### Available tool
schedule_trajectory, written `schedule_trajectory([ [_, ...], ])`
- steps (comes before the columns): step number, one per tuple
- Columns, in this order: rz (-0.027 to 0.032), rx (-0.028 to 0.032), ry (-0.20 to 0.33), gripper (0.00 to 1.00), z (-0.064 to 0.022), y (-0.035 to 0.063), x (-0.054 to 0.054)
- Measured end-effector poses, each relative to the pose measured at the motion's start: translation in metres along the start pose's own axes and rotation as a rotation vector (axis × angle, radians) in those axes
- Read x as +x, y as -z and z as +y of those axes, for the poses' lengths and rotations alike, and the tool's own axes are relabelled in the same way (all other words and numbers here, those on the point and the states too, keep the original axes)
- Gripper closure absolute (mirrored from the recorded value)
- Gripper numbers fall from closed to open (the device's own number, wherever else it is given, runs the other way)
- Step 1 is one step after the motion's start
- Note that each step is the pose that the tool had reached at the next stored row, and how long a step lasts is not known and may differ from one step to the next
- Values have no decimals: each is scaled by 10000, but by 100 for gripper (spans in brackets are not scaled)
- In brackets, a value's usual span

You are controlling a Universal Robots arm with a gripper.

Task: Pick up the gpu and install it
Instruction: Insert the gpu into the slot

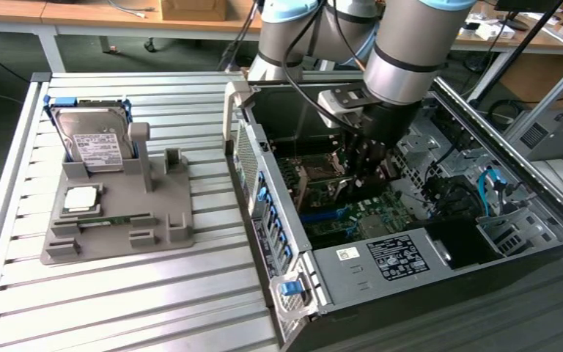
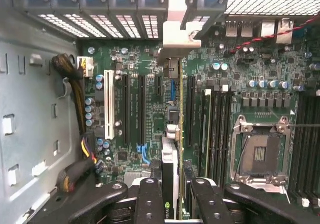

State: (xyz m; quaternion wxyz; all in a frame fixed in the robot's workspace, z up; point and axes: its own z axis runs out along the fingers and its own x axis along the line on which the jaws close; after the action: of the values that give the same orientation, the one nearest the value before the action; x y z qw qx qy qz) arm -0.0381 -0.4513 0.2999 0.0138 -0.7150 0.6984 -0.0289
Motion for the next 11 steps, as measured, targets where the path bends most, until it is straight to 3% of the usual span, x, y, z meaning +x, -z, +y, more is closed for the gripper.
schedule_trajectory([
  [11,1,-1,0,73,173,-79,-44],
])
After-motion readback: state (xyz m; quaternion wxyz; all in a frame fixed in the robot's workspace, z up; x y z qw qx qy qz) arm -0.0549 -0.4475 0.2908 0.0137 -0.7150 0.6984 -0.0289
